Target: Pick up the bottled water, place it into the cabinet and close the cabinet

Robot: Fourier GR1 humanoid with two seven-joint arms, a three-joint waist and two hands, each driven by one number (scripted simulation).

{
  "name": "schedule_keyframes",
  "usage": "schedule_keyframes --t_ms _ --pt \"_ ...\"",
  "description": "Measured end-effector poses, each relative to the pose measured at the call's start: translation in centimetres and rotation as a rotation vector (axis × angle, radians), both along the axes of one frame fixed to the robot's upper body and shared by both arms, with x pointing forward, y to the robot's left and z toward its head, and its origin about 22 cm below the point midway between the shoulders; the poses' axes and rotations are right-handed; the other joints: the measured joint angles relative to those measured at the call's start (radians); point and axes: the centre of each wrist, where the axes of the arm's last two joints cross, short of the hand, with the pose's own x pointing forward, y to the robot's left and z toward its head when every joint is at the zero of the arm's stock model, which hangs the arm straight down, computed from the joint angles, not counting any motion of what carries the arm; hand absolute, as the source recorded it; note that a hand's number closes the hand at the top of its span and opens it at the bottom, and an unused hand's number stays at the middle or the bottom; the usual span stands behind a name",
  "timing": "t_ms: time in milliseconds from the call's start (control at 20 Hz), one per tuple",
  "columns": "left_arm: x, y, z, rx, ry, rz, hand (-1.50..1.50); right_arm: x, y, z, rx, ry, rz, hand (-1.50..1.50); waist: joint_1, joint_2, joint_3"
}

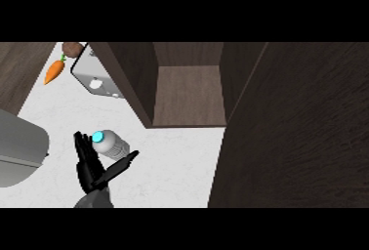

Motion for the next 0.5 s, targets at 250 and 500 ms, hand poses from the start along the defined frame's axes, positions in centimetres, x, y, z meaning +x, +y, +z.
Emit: schedule_keyframes --t_ms 250,500 --pt "1.5 -0.6 0.0 -0.038 -0.026 -0.037 1.5 0.1 -0.3 -0.2 -0.01 -0.008 -0.016 -1.5 -0.001 0.001 0.0" --pt "2.7 -1.0 0.4 -0.085 -0.053 -0.103 1.5 0.1 -1.0 -0.6 -0.021 -0.026 -0.054 -1.5 -0.002 0.001 0.0"
